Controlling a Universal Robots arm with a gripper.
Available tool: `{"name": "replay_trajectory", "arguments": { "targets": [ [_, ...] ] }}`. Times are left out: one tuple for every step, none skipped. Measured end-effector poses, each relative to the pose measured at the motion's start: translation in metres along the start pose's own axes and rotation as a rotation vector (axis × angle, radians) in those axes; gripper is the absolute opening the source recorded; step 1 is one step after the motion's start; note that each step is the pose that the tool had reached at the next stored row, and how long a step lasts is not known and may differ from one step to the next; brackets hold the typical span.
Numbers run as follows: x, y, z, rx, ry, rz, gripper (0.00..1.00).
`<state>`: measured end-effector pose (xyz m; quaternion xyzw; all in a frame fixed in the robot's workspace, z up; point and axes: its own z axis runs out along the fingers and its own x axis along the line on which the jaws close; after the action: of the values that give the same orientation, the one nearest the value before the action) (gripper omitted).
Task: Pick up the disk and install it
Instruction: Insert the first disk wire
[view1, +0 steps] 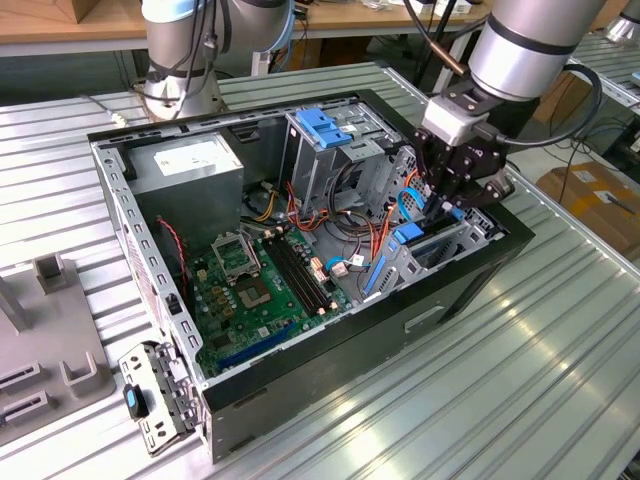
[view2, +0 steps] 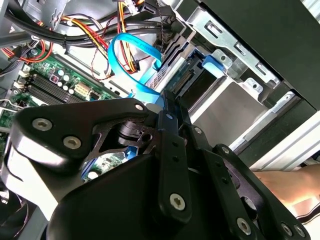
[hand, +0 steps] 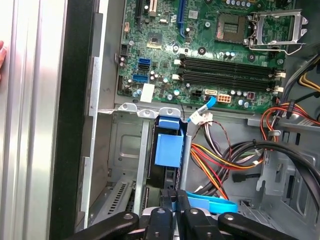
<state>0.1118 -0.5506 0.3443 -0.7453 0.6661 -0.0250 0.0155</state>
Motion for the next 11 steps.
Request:
{"name": "replay_trajectory", "arguments": {
  "targets": [
    [0.0000,0.0000,0.0003,0.0000,0.0002,0.000,0.16],
    [0.0000,0.0000,0.0006,0.0000,0.0003,0.000,0.16],
    [0.0000,0.0000,0.0006,0.0000,0.0005,0.000,0.16],
    [0.0000,0.0000,0.0007,0.0000,0.0003,0.000,0.16],
    [-0.0001,0.0000,0.0010,0.0000,0.0001,0.000,0.16],
    [-0.0001,0.0001,0.0016,0.0001,0.0000,0.000,0.16],
    [-0.0001,0.0001,0.0021,-0.0001,0.0004,0.000,0.16],
    [-0.0001,0.0001,0.0025,-0.0001,0.0008,0.000,0.16],
    [0.0000,0.0001,0.0025,-0.0001,0.0007,0.000,0.16],
    [0.0000,0.0002,0.0028,0.0000,0.0003,0.000,0.16],
    [-0.0001,0.0001,0.0028,0.0000,0.0002,0.000,0.16]
  ]
}}
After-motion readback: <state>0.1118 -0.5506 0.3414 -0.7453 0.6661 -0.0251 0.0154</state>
